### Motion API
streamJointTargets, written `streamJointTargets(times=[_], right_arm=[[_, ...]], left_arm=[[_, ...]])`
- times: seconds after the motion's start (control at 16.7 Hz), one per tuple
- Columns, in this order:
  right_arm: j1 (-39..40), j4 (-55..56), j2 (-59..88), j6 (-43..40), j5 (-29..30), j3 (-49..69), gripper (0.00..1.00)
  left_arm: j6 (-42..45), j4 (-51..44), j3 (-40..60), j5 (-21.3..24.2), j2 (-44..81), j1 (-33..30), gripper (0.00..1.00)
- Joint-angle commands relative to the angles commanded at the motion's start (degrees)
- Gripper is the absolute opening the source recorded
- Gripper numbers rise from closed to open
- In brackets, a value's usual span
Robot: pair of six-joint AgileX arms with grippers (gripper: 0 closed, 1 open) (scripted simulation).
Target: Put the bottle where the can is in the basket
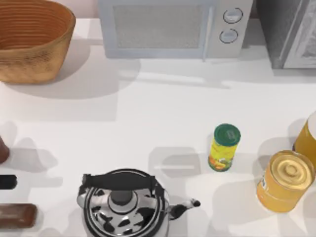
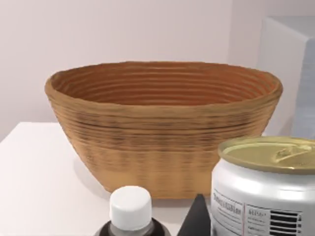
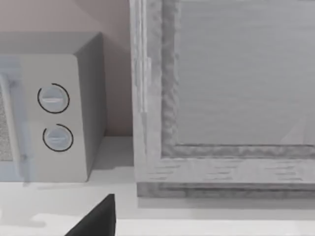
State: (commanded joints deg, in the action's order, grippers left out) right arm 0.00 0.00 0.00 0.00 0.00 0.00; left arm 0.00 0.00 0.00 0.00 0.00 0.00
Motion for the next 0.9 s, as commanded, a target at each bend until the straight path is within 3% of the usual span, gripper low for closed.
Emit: streamJointTargets(times=[0.24, 0.42, 0.9], right_arm=[[0.0, 0.0, 0.0, 0.0, 0.0, 0.0, 1.0], [0.0, 0.0, 0.0, 0.0, 0.0, 0.0, 1.0], [0.0, 0.0, 0.0, 0.0, 0.0, 0.0, 1.0]], left_arm=[[0.1, 0.1, 0.2, 0.2, 0.8, -0.2, 0.0], [-0.1, 2.1, 2.3, 2.9, 5.6, -1.3, 0.0], [-0.1, 17.7, 18.3, 18.6, 37.8, -6.9, 0.0]])
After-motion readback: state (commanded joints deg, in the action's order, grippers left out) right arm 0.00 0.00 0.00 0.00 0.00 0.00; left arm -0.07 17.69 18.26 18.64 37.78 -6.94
